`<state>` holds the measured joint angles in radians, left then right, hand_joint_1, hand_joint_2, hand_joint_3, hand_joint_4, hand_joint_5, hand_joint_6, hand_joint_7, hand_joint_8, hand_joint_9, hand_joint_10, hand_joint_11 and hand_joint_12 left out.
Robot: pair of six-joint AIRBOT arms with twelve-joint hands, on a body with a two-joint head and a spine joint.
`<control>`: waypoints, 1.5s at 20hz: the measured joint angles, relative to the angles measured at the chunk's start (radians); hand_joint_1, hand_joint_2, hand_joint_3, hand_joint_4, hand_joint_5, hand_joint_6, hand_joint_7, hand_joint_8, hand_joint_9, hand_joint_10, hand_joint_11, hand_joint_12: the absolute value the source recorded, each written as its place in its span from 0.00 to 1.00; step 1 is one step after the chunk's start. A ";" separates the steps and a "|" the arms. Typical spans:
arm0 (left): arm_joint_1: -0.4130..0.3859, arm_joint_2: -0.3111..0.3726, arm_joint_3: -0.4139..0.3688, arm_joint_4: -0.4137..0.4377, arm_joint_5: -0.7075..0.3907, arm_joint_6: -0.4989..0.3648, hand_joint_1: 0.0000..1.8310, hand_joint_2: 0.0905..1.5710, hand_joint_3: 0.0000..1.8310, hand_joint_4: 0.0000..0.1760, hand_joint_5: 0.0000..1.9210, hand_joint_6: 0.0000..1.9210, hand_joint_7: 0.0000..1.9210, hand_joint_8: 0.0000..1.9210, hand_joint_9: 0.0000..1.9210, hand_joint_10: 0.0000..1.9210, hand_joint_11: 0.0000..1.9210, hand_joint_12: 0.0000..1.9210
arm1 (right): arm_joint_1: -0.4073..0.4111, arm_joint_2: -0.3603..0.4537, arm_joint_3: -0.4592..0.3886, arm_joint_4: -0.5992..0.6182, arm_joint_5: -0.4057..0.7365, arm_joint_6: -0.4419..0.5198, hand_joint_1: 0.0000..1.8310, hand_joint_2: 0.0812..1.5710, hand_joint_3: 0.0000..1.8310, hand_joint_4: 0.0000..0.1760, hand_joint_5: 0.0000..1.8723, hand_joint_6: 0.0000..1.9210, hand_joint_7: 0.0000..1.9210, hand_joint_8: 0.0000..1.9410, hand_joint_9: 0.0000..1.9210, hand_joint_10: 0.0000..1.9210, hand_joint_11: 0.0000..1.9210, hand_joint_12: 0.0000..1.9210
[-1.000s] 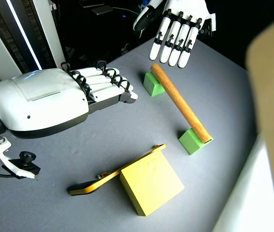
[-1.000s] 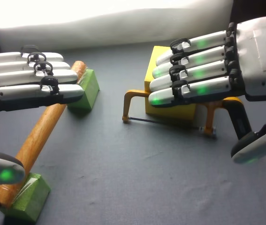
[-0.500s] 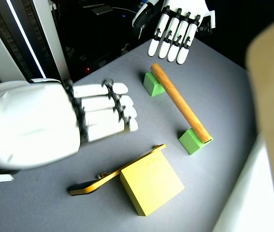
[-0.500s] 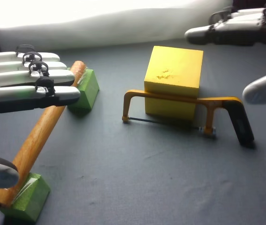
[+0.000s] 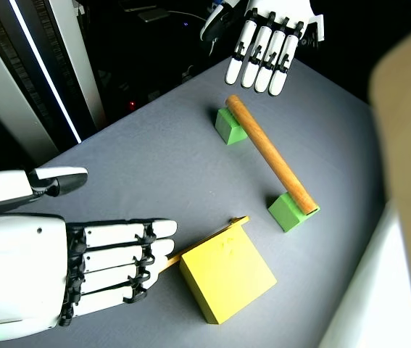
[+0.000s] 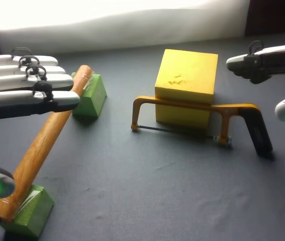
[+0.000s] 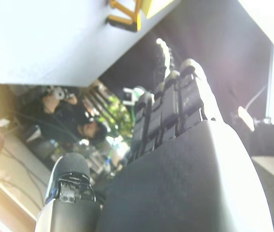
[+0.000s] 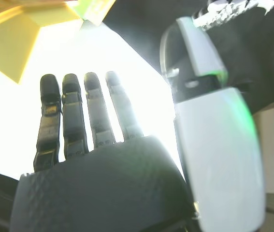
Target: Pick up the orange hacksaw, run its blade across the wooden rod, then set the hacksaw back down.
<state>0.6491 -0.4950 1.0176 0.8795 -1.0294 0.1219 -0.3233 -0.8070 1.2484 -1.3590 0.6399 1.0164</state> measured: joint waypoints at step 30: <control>0.042 0.424 -0.422 0.079 0.311 -0.080 0.00 0.78 0.00 0.00 0.09 0.00 0.05 0.00 0.05 0.00 0.03 0.03 | -0.219 -0.119 0.154 0.239 -0.136 0.098 0.42 0.73 0.00 0.00 0.05 0.00 0.07 0.00 0.08 0.00 0.00 0.29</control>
<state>0.6910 -0.0711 0.5961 0.9588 -0.7181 0.0418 -0.5423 -0.9257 1.4021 -1.1198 0.5037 1.1141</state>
